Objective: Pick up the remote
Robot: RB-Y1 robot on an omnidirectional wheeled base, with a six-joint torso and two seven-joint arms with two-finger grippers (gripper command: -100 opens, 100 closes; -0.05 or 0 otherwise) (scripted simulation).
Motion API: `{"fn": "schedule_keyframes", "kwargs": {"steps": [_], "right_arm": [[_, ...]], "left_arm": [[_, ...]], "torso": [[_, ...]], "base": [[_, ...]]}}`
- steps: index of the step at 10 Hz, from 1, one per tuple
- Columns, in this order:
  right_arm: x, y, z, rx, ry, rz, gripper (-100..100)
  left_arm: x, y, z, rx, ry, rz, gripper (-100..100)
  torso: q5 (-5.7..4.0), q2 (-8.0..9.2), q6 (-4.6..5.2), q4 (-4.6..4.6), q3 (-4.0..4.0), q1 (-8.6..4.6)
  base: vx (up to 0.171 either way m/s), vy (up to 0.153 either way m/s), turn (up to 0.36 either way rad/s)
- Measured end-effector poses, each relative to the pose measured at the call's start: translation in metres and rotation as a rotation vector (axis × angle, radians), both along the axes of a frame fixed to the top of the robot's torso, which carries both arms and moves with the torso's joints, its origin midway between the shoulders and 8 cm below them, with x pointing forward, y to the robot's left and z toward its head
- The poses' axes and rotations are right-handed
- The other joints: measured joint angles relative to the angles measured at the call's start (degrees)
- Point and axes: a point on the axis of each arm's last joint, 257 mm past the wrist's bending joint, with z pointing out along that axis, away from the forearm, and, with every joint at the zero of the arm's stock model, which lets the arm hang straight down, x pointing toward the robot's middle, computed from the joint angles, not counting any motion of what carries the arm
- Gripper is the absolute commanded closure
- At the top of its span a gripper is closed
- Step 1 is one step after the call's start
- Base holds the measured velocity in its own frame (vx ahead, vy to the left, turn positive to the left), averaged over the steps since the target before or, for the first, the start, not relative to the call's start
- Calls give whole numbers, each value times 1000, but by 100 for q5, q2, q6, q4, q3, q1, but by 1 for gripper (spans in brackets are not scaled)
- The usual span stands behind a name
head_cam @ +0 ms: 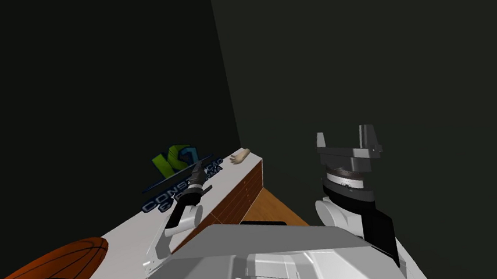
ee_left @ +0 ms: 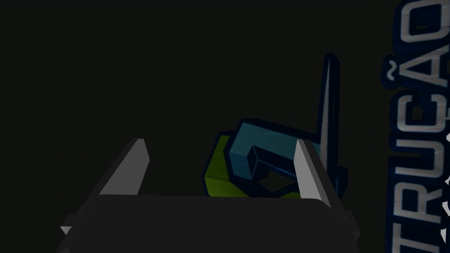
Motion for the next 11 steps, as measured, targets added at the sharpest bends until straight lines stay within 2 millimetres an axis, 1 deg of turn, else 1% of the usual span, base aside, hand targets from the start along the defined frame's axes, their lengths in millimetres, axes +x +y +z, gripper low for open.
{"fn": "schedule_keyframes", "kwargs": {"steps": [1,2,4,5,6,7,9,10,11], "right_arm": [[0,0,0,0,0,0,0],[0,0,0,0,0,0,0],[0,0,0,0,0,0,0],[0,0,0,0,0,0,0],[0,0,0,0,0,0,0],[0,0,0,0,0,0,0],[0,0,0,0,0,0,0],[0,0,0,0,0,0,0],[0,0,0,0,0,0,0]], "left_arm": [[1,4,-6,-6,19,5,-100],[1,18,-18,-15,50,22,-100],[-1,25,-27,-31,91,37,-100],[-1,35,-33,-41,118,55,-100],[-4,43,-45,-55,155,68,-100],[-7,56,-56,-68,186,90,-100],[-7,64,-70,-89,235,110,-100],[-10,77,-79,-102,264,130,-100],[-13,83,-85,-116,291,144,-100]], "torso": [[1,1,0,0,1,5],[1,0,2,0,0,5],[1,1,0,0,1,6],[1,0,2,0,0,3],[1,-1,0,0,0,4],[1,-3,1,0,-2,4],[1,1,0,0,0,6],[1,0,2,0,0,6],[1,0,0,0,0,6]], "base": [[16,-19,-96],[19,-16,-57],[13,-14,-52],[19,-18,-54],[25,-20,-89],[22,-15,-52],[11,-11,-54],[17,-9,-69],[8,-4,9]]}}
